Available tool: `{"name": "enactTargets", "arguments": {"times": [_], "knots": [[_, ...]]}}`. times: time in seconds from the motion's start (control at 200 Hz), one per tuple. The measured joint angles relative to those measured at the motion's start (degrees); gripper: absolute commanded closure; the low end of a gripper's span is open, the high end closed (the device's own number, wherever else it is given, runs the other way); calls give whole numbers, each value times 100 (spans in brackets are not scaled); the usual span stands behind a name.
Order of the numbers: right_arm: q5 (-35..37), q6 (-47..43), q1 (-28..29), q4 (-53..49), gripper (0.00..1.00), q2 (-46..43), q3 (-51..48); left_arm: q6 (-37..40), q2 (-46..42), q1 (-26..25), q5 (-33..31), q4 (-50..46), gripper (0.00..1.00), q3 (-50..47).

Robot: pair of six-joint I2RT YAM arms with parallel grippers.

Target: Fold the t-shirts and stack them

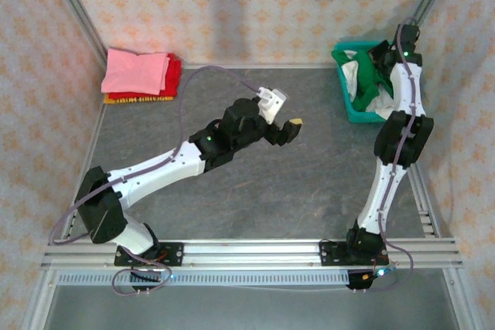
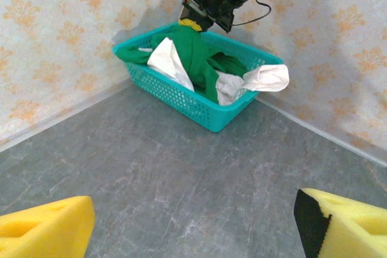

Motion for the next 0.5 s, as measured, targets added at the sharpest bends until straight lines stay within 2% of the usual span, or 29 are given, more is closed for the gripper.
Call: {"name": "enactTargets", "arguments": {"times": [0.13,0.265,0.4,0.5], "knots": [[96,107,153,723,100,-866,-1696,0,-81,0,-109,26,13,-369],[448,81,302,1261,100,-1821,-2896,9,-334,2,-186,31,13,-769],[909,-105,448,1650,100,-2914,-3652,48,-804,24,-278,76,13,-1067],[1220,-393,632,1683,100,-3536,-3724,125,-1008,79,-289,140,13,-1073]]}}
